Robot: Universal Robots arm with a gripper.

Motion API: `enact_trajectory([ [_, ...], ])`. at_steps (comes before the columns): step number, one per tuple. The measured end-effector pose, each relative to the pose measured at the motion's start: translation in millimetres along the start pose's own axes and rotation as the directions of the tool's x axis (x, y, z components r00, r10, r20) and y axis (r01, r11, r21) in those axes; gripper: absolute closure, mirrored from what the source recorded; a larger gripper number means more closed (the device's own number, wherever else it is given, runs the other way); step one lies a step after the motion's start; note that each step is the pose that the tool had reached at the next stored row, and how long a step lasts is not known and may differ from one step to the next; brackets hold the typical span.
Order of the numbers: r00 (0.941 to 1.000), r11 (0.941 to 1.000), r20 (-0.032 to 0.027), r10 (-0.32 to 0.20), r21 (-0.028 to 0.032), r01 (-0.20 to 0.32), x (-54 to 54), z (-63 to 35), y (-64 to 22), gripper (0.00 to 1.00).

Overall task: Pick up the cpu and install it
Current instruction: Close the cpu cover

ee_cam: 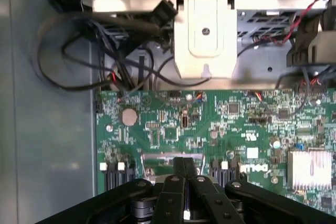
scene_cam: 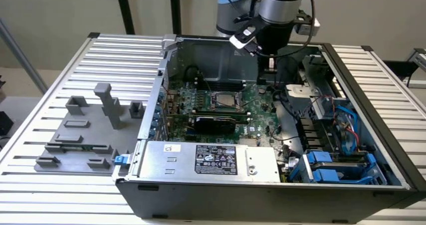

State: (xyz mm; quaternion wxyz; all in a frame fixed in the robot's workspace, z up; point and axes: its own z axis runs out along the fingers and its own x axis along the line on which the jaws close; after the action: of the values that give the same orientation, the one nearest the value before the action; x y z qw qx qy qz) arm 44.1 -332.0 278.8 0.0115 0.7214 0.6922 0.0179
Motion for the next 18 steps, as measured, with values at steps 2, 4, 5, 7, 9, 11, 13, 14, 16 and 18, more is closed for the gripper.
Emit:
enact_trajectory([
  [2, 1.0000, 1.0000, -0.0002, 0.000, 0.0000, 0.000, 0.4, 1.5, 9.2, 0.89],
  [4, 1.0000, 1.0000, 0.0001, 0.000, 0.0000, 0.000, 0.7, 5.2, 17.6, 0.89],
  [5, 1.0000, 1.0000, 0.0000, 0.000, 0.0000, 0.000, 0.8, 7.1, 20.0, 0.89],
  [7, 1.0000, 1.0000, 0.0000, 0.000, 0.0000, 0.000, 0.8, 10.8, 22.3, 0.89],
  [9, 1.0000, 1.0000, -0.0001, -0.001, 0.0000, 0.001, 0.8, 14.5, 22.7, 0.89],
  [11, 1.0000, 1.0000, -0.0001, -0.003, 0.0000, 0.003, 0.8, 18.1, 22.6, 0.89],
  [13, 1.0000, 1.0000, -0.0004, -0.006, 0.0000, 0.006, 0.8, 21.7, 22.2, 0.89],
  [14, 1.0000, 1.0000, -0.0005, -0.008, 0.0001, 0.008, 0.8, 23.5, 21.8, 0.89],
  [16, 1.0000, 1.0000, -0.0004, -0.010, 0.0001, 0.010, 1.0, 27.2, 20.5, 0.89],
  [18, 0.9999, 0.9999, -0.0005, -0.012, 0.0000, 0.012, 1.2, 30.7, 18.3, 0.89],
])
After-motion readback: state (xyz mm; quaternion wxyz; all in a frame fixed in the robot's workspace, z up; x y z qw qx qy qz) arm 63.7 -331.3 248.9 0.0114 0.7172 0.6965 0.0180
